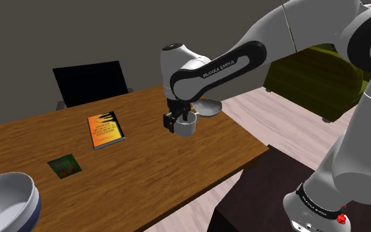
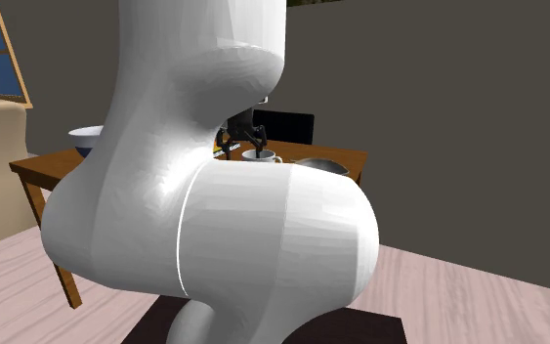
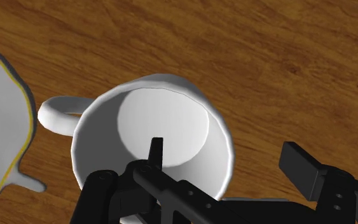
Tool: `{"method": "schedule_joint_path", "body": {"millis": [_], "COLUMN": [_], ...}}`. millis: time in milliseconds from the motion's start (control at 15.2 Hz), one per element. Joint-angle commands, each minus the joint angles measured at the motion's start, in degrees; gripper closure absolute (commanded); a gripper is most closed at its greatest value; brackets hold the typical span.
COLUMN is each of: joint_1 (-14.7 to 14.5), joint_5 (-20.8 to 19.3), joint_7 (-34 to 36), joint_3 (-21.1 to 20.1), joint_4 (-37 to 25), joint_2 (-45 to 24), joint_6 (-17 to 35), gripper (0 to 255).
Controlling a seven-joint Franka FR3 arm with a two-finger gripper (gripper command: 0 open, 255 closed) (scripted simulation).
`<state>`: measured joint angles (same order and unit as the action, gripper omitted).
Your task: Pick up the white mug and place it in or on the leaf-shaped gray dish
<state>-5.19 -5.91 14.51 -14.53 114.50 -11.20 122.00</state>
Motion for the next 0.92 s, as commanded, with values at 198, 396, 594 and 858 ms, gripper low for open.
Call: {"method": "schedule_joint_path", "body": {"millis": [198,396,594,858], "joint_1": [0.0,0.0,0.0,0.0], "joint_5": [0.0,0.0,0.0,0.0], "joint_7": [0.0,0.0,0.0,0.0], "joint_3": [0.0,0.0,0.0,0.0], "joint_4": [0.1,0.1,0.1,0.1], "joint_2": [0.0,0.0,0.0,0.0], "joint_6": [0.1,0.1,0.1,0.1], "gripper": [0,255,255,255]}}
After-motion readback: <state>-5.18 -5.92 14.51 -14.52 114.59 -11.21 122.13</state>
